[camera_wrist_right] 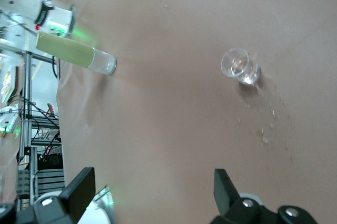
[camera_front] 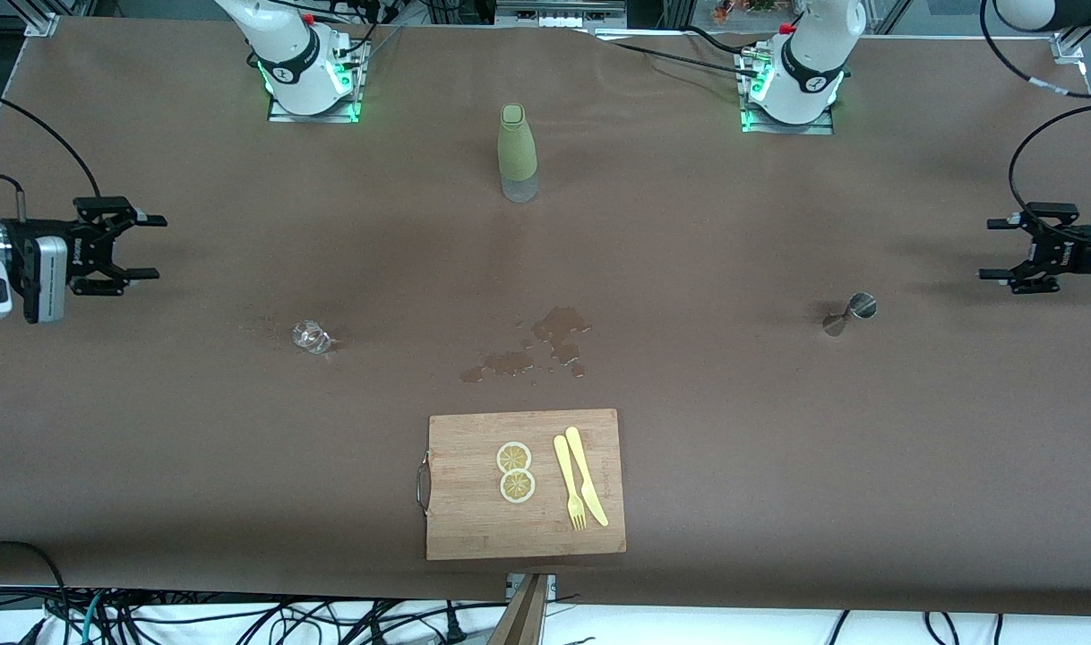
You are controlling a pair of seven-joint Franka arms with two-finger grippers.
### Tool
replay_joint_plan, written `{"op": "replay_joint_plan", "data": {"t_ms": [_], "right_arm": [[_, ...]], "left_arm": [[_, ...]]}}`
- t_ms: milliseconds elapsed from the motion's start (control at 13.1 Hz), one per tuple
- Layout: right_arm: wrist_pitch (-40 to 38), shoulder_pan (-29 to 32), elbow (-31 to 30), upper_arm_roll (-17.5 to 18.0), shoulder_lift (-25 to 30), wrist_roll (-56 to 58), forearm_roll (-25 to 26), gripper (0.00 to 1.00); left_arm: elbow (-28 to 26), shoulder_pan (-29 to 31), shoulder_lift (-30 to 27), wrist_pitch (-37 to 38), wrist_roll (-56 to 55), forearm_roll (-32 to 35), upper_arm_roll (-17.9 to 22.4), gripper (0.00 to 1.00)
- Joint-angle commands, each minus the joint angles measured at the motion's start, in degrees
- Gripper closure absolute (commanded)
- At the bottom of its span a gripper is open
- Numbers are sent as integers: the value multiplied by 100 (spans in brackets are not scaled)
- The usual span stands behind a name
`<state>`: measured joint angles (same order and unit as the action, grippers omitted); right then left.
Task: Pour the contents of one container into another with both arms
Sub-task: 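Move the right gripper to the glass cup while the left gripper reaches the jigger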
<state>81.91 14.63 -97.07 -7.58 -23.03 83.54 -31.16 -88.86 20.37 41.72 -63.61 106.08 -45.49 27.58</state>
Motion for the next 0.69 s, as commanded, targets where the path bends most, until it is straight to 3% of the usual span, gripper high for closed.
{"op": "replay_joint_plan", "data": {"t_ms": [0, 229, 610], "right_arm": [[254, 75, 65, 37, -473, 1431, -573, 0], [535, 75, 65, 37, -1114, 3102, -1399, 0], [792, -30, 65, 99, -2310, 5644, -2849, 0]], "left_arm": [[141, 54, 458, 218, 1419, -537, 45, 0], [220, 46, 1065, 218, 2529, -1434, 19, 0], [255, -25, 1567, 218, 3804, -1989, -200, 0]]}}
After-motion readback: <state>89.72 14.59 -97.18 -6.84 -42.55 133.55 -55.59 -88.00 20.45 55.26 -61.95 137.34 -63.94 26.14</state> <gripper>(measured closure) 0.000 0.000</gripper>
